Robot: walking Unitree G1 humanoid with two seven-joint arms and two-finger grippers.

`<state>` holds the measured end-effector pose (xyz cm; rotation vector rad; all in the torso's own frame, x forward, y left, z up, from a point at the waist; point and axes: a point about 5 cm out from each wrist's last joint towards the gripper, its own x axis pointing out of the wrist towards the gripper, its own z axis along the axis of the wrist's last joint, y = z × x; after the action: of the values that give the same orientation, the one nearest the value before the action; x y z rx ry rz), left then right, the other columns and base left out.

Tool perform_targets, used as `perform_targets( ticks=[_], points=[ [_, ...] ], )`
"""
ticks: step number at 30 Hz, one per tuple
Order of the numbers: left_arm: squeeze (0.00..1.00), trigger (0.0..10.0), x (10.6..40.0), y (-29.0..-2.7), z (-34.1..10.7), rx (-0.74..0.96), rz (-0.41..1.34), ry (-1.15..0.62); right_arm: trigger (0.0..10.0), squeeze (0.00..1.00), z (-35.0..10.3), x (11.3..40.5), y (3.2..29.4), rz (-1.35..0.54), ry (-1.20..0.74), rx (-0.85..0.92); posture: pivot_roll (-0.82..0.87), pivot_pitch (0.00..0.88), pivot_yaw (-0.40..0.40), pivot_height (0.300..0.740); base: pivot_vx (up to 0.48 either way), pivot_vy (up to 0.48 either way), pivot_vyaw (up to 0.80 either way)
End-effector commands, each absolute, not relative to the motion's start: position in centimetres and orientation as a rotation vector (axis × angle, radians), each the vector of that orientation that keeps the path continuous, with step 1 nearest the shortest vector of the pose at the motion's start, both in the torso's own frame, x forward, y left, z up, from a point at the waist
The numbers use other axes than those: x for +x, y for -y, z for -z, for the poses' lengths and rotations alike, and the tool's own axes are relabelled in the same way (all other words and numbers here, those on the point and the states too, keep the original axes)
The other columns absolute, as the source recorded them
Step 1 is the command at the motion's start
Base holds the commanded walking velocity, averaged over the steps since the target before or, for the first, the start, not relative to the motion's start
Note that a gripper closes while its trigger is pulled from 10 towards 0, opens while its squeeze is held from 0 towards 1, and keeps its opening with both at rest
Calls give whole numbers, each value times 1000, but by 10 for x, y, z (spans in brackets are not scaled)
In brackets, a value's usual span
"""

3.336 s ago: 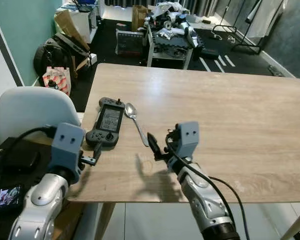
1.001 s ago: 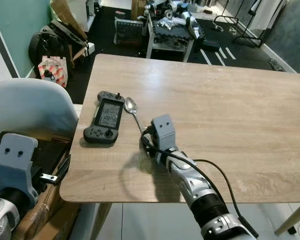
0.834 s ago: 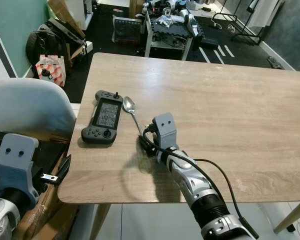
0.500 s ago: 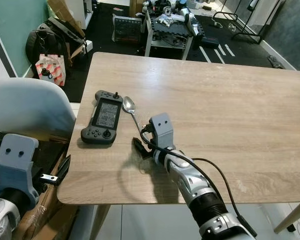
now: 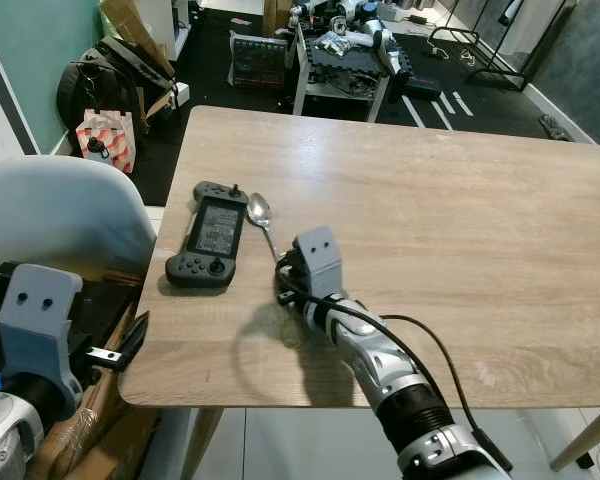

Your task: Setting the table

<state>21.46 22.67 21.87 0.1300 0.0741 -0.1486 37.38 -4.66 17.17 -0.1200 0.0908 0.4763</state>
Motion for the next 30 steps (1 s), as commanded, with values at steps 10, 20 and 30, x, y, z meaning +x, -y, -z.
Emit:
perform_targets(
  ticks=[10,20,30],
  points=[
    [0,10000,200,-209,-225,213,509,-160,0,0,-127,370,88,-344,-282,-148,313,214,-59,740,0,0,0],
    [0,10000,206,-204,-235,227,554,-136,0,0,-109,364,142,-209,-342,-177,306,213,-53,740,0,0,0],
    [0,10000,231,-200,-244,263,628,-97,0,0,-98,336,179,-224,-396,-206,283,217,-60,740,0,0,0]
  ],
)
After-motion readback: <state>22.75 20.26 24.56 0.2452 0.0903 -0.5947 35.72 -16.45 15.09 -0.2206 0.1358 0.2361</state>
